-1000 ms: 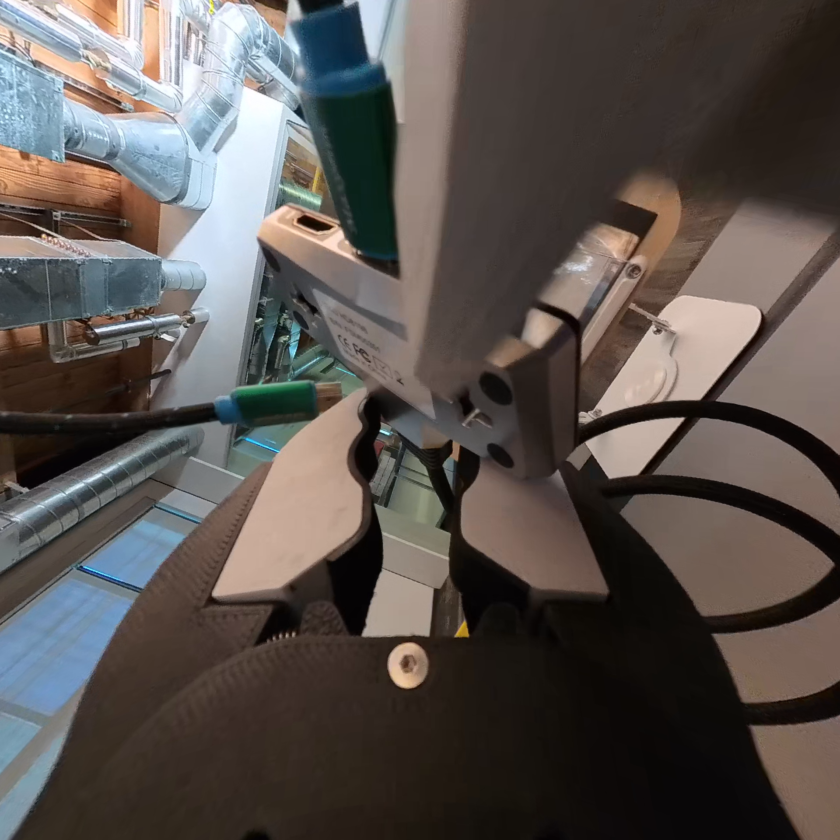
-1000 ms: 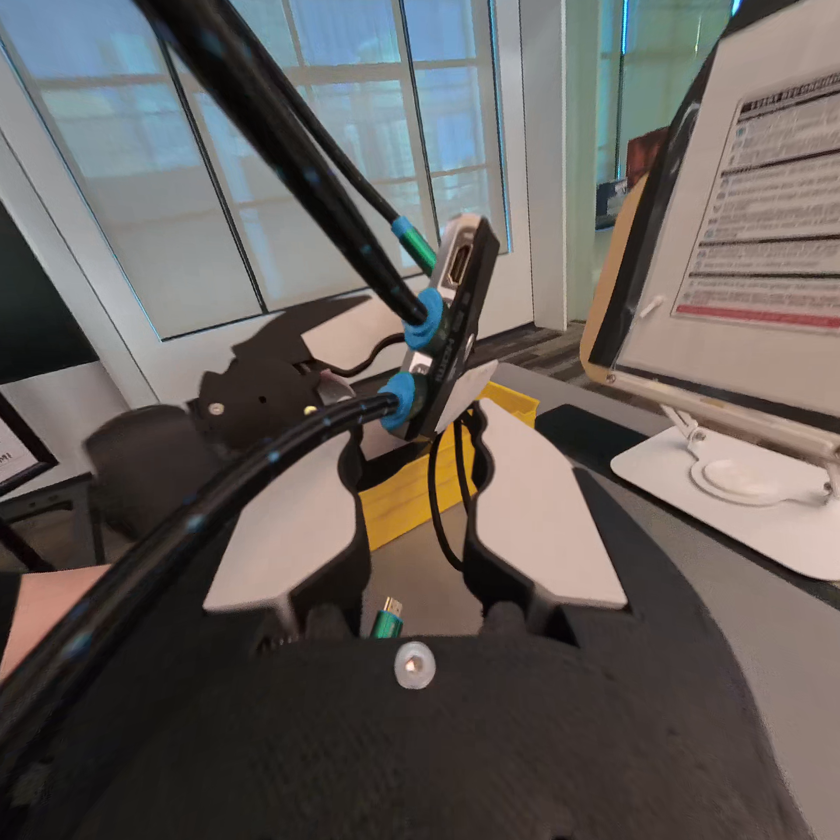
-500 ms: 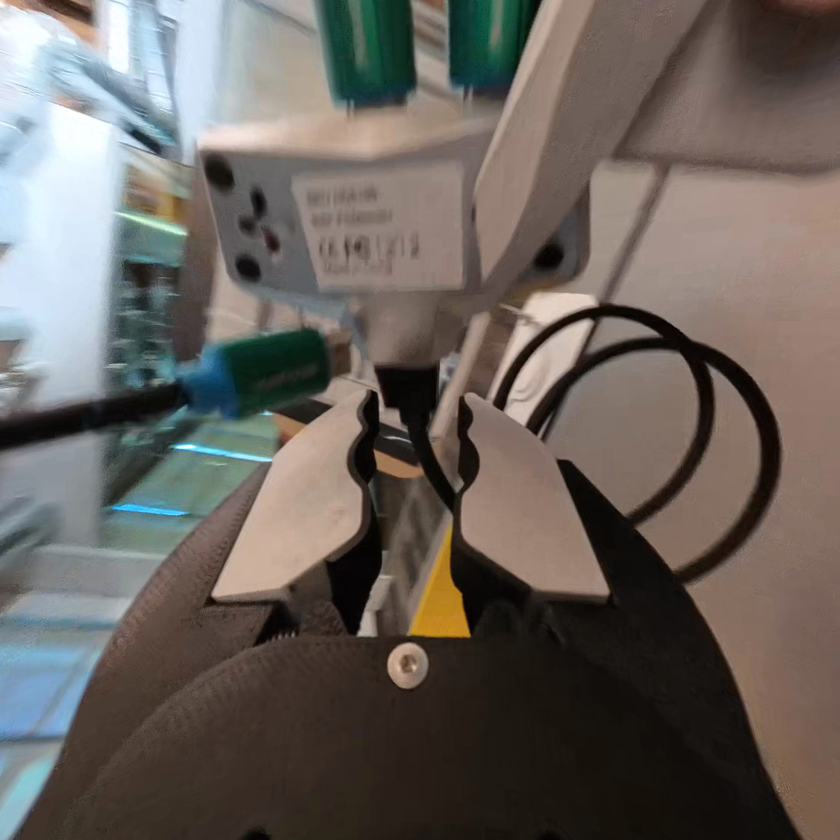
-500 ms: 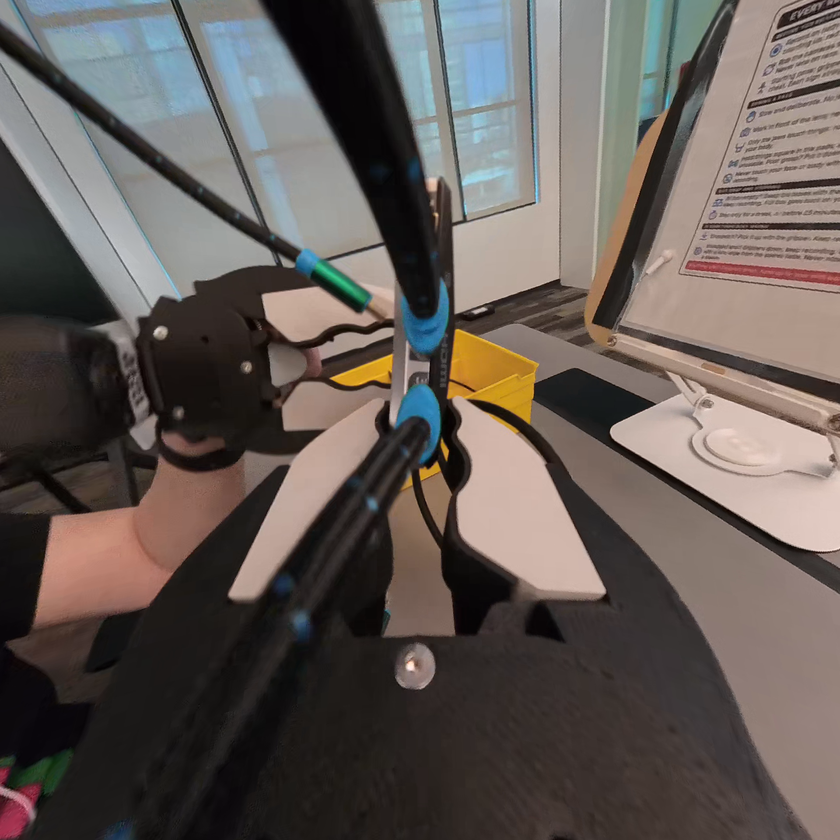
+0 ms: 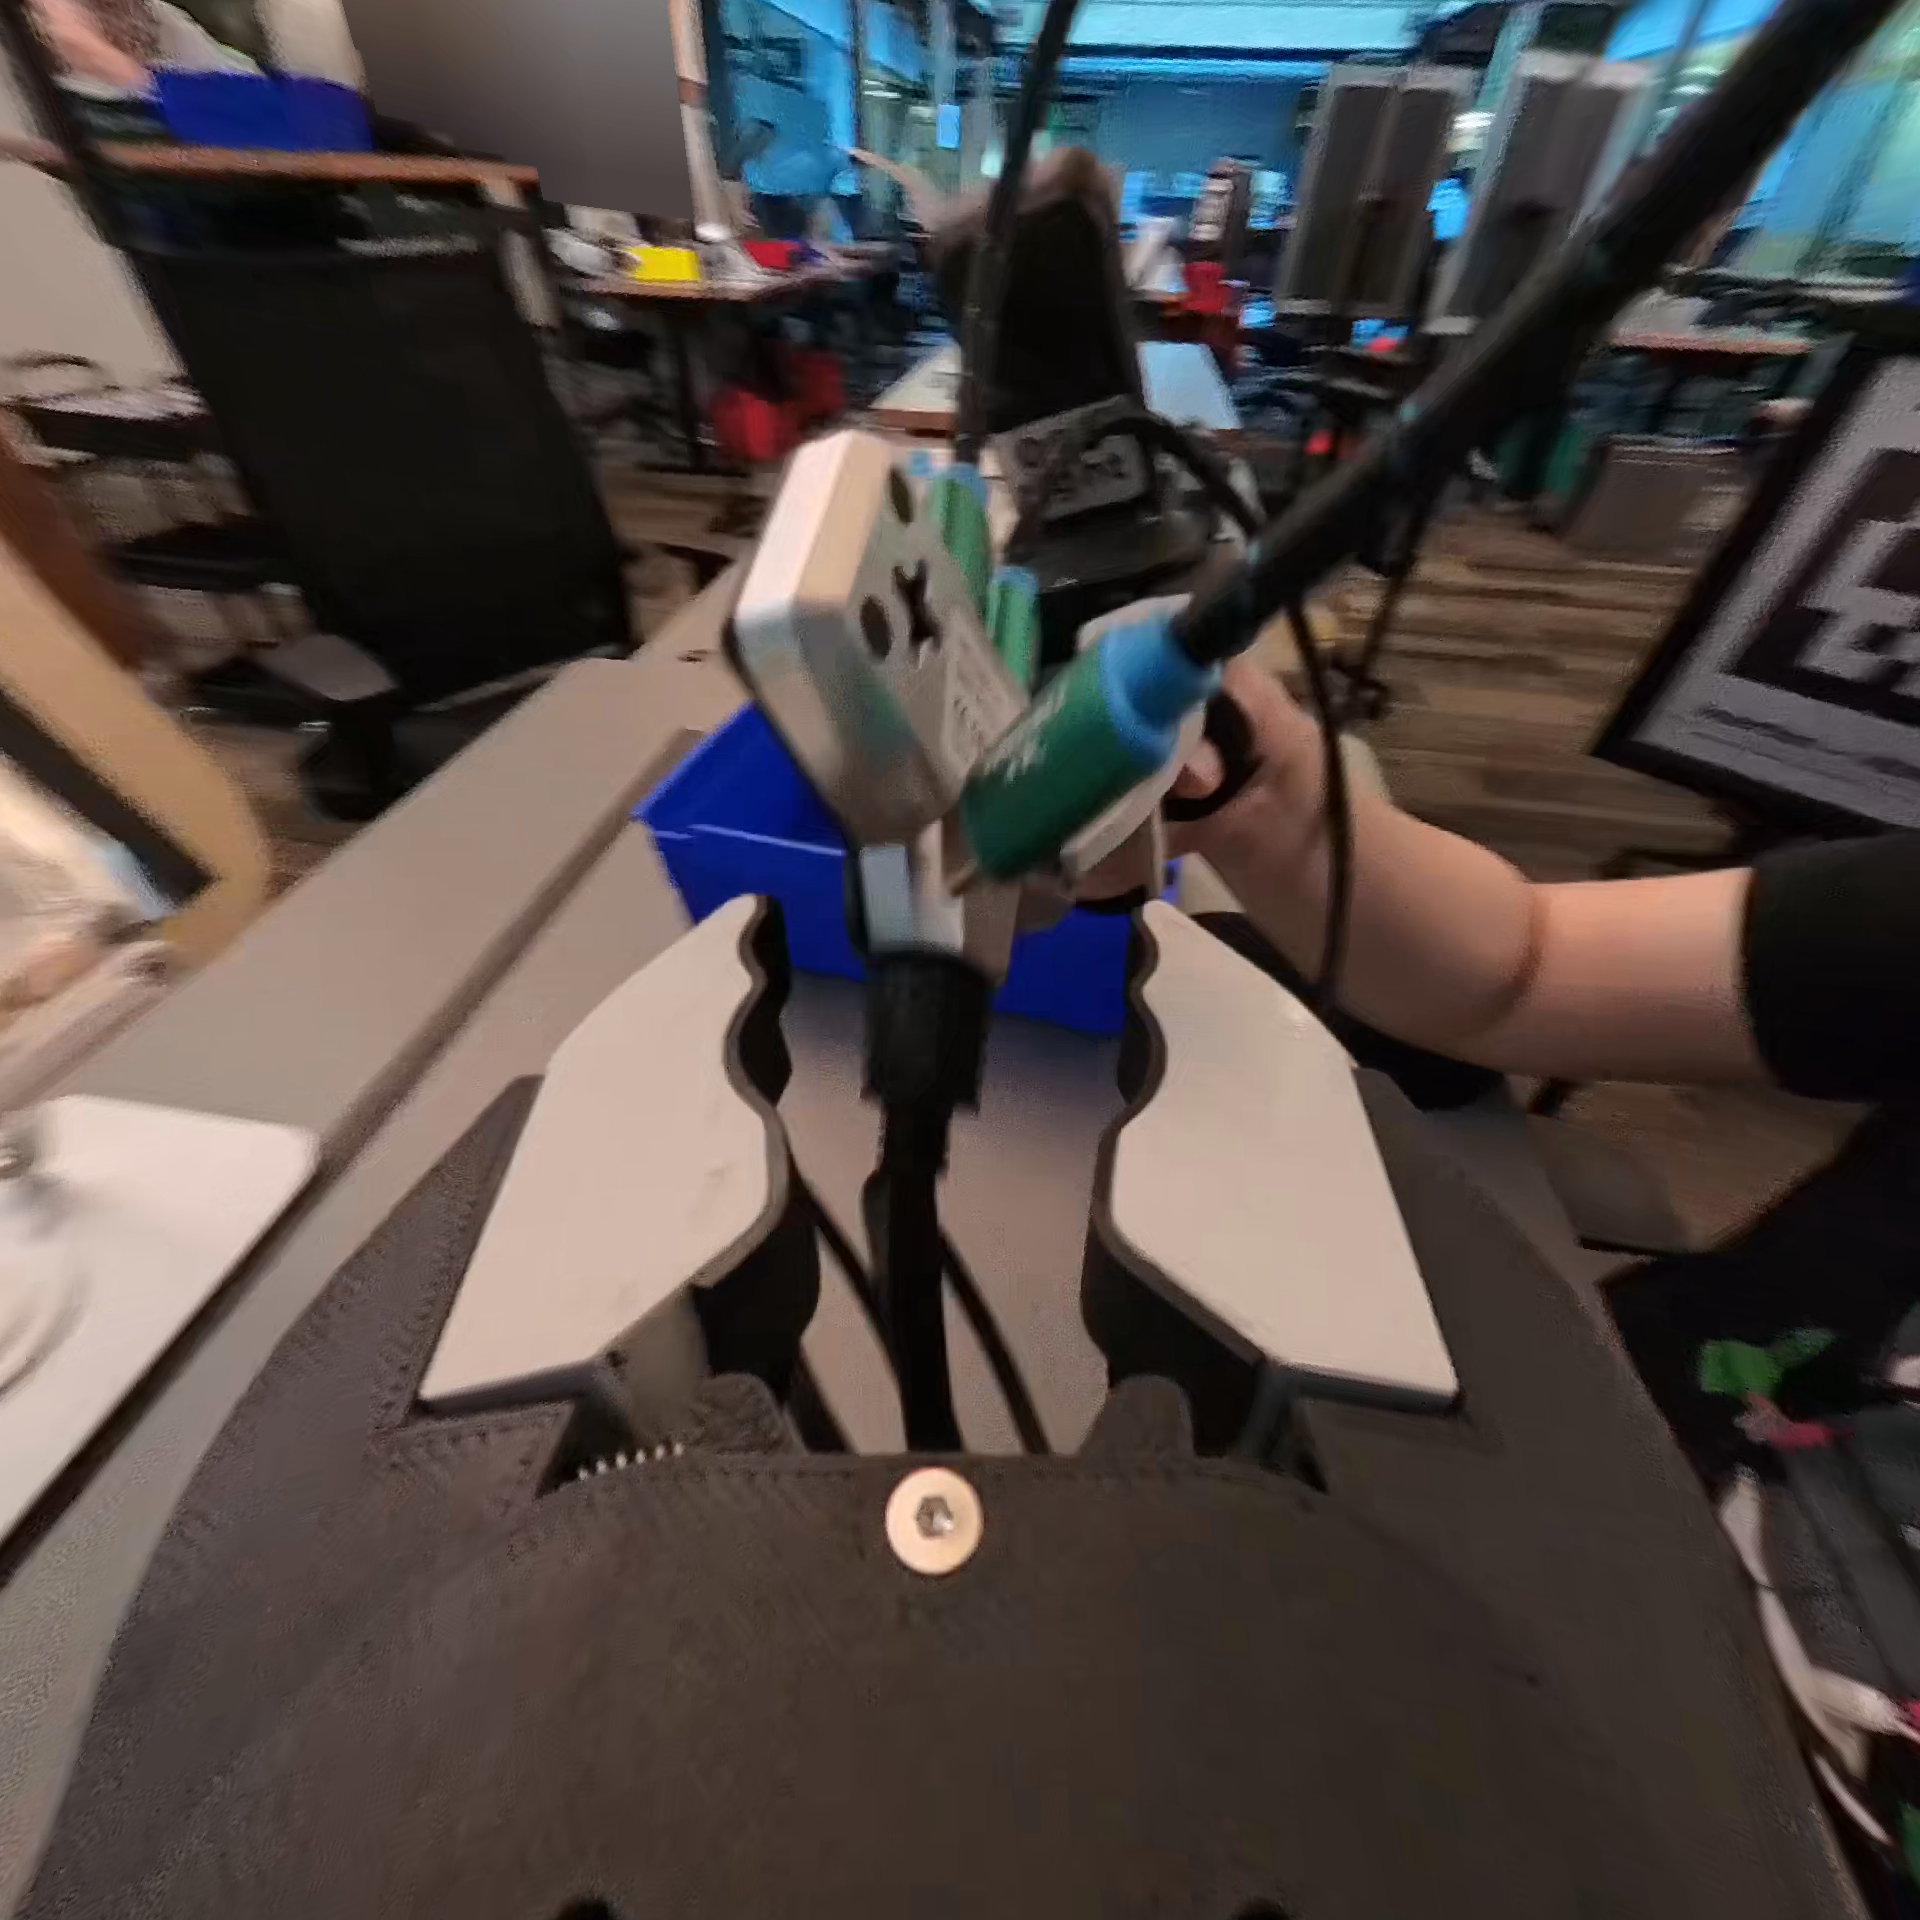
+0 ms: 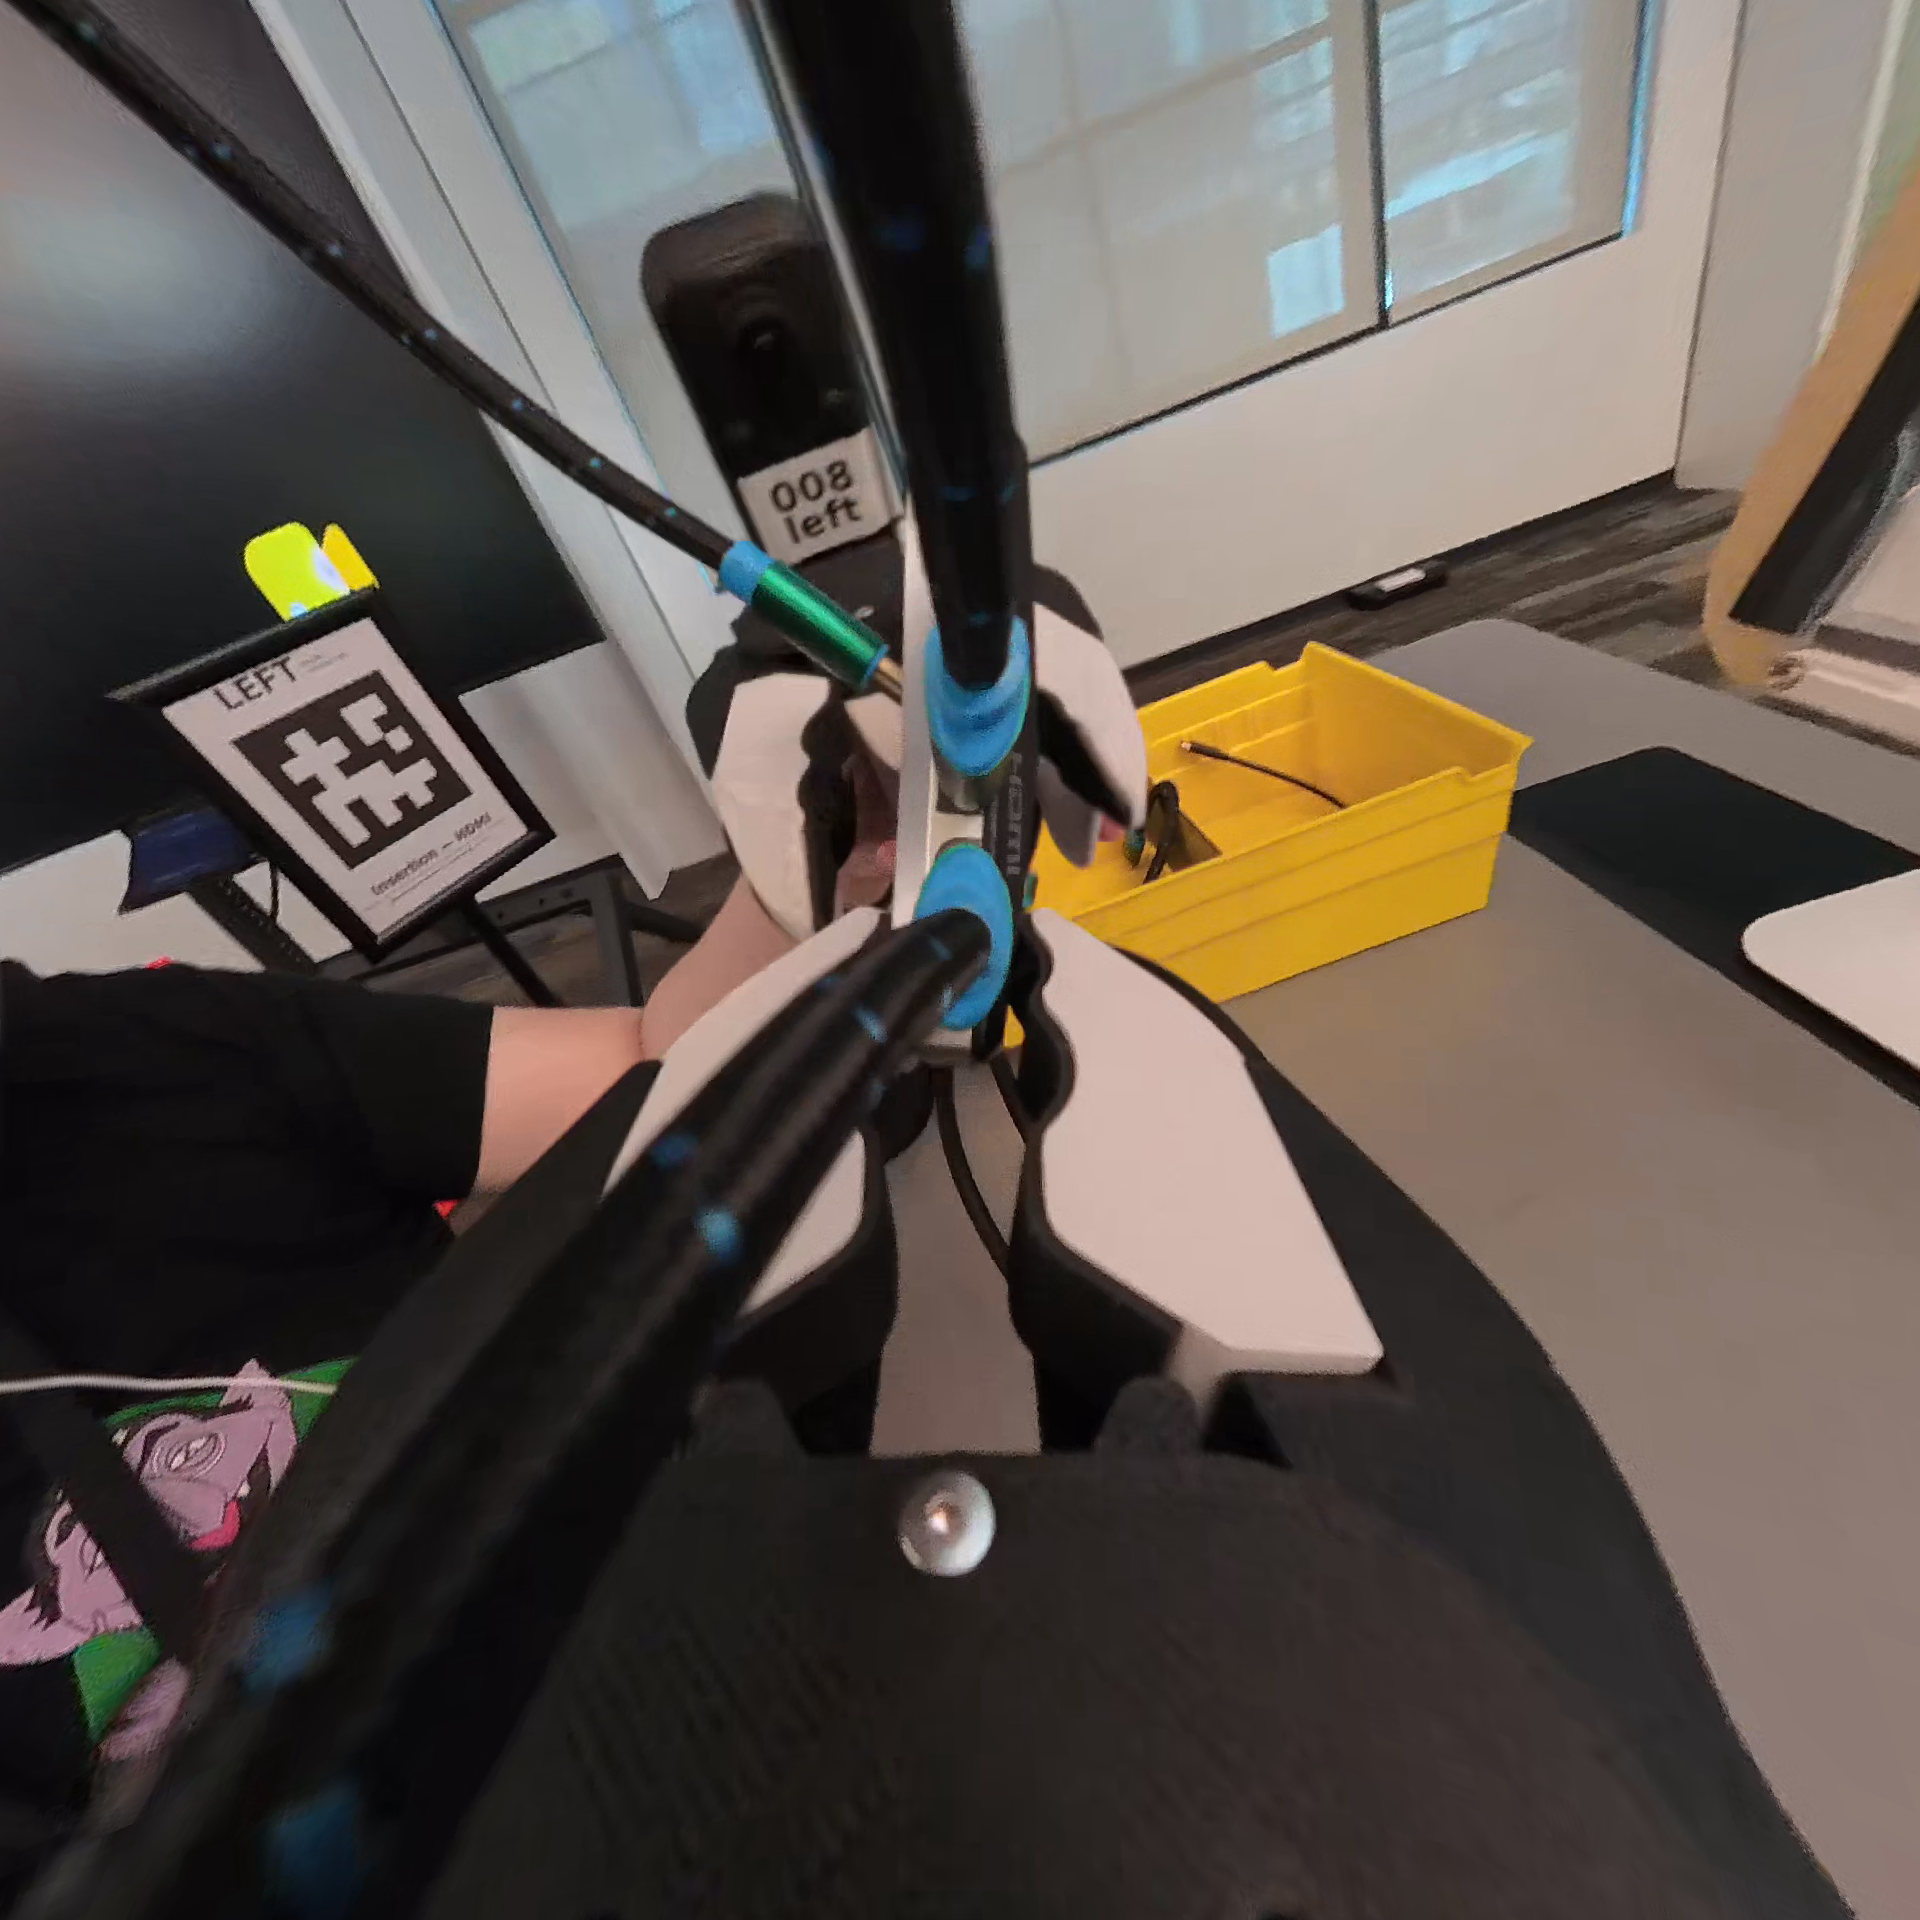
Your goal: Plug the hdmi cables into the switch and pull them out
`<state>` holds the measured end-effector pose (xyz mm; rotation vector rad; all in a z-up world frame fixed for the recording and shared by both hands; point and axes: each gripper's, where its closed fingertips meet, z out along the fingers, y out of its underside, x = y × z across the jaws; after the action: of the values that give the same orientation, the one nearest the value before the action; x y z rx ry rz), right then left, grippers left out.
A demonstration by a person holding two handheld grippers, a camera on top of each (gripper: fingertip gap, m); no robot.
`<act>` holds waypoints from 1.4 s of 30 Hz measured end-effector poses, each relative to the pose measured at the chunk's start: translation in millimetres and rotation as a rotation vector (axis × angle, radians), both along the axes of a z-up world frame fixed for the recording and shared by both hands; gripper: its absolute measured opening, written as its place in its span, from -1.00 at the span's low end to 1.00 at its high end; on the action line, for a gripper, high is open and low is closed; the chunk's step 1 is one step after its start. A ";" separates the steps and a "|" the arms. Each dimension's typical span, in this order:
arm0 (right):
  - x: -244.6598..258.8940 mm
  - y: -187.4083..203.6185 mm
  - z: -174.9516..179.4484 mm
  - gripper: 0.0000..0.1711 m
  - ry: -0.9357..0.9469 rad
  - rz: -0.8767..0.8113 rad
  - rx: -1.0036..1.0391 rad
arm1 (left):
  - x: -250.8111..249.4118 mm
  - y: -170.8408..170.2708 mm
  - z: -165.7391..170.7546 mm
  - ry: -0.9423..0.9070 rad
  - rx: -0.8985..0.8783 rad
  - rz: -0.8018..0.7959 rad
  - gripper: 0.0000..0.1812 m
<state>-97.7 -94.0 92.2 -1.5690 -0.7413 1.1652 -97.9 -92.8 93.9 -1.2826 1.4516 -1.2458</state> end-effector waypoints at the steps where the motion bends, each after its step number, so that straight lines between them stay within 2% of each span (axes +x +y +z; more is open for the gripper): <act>1: -2.2 -2.2 -4.7 -0.77 -0.030 0.022 -0.005 | 5.4 -5.7 -0.9 -0.003 -0.031 -0.043 -0.40; 5: -3.4 -7.3 -8.8 -0.77 -0.063 0.069 0.007 | 8.6 -11.6 4.4 -0.084 -0.165 -0.153 -0.75; 8: -1.4 -2.9 -0.1 -0.74 -0.019 0.040 0.053 | 7.1 -6.7 9.5 -0.102 -0.269 -0.171 -0.76; 11: 12.0 -2.3 13.9 -0.72 0.075 0.034 0.065 | 3.8 -2.3 10.4 -0.091 -0.296 -0.160 -0.77; 14: 30.8 0.5 30.7 -0.80 0.175 -0.017 0.110 | 3.9 0.3 8.6 -0.074 -0.292 -0.134 -0.77; 15: 32.9 0.8 30.0 -0.86 0.159 -0.025 0.115 | 4.9 -0.4 9.0 -0.075 -0.304 -0.135 -0.77; 22: 29.9 -2.1 17.6 -0.91 0.030 -0.034 0.098 | 8.2 -5.9 3.0 -0.027 -0.303 -0.139 -0.77; 24: 29.5 -2.8 19.3 -0.93 0.048 -0.024 0.102 | 7.8 -6.0 3.6 -0.024 -0.276 -0.123 -0.77; 27: 28.8 -1.8 26.2 -0.86 0.087 -0.033 0.145 | 7.7 -6.6 7.1 -0.033 -0.275 -0.115 -0.77; 30: 27.5 2.7 36.9 -0.71 0.176 -0.075 0.186 | 10.7 -8.4 3.4 -0.013 -0.280 -0.113 -0.76; 32: 27.8 4.3 38.1 -0.88 0.202 -0.085 0.195 | 13.3 -10.5 1.0 -0.006 -0.295 -0.125 -0.77; 37: 27.0 9.1 27.0 -0.87 0.186 -0.074 0.124 | 13.3 -5.5 -7.5 0.035 -0.285 -0.103 -0.77; 42: 27.9 7.2 32.5 -0.86 0.186 -0.084 0.166 | 15.6 -6.0 -5.8 0.020 -0.285 -0.106 -0.76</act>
<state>-69.8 -86.9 124.6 -1.3223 -0.6267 1.1396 -82.3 -98.8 88.1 -1.4217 1.4075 -1.5584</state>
